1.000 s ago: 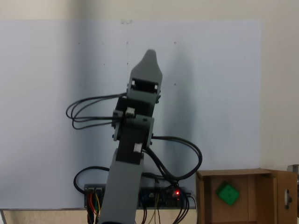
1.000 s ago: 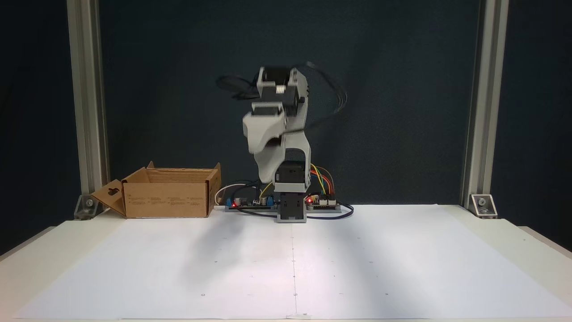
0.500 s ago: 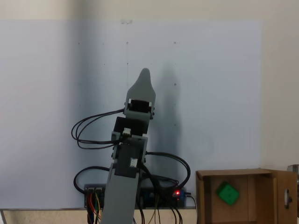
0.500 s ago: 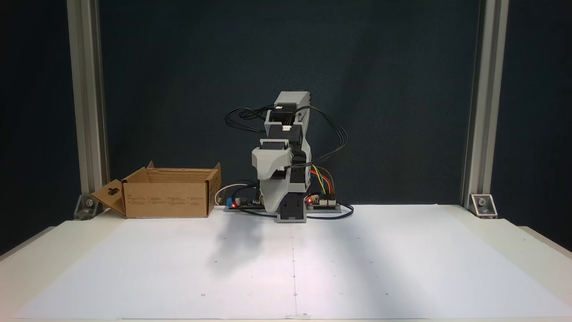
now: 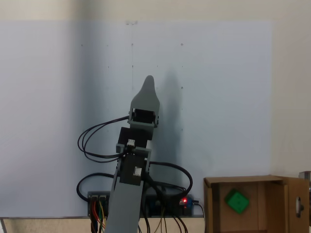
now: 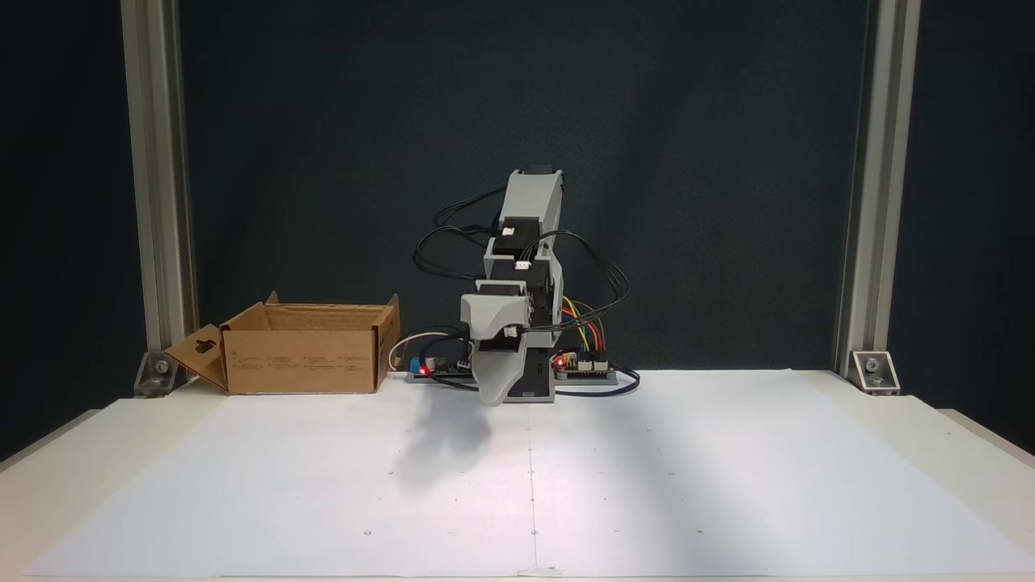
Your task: Grasp a green dice and put it in the bin.
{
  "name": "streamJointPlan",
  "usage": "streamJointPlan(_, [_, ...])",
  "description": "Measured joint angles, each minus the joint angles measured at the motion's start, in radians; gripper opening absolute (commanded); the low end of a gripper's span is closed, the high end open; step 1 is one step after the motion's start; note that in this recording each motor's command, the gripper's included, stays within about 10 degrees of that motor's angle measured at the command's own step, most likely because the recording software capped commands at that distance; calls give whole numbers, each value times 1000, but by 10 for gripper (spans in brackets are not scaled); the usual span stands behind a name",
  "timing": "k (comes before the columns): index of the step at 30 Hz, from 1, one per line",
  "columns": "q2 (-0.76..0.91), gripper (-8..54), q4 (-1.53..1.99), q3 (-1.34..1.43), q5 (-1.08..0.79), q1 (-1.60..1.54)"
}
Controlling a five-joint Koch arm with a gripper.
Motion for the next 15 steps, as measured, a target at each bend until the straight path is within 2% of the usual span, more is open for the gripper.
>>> streamJointPlan(15, [-2, 446, -408, 114, 3, -9])
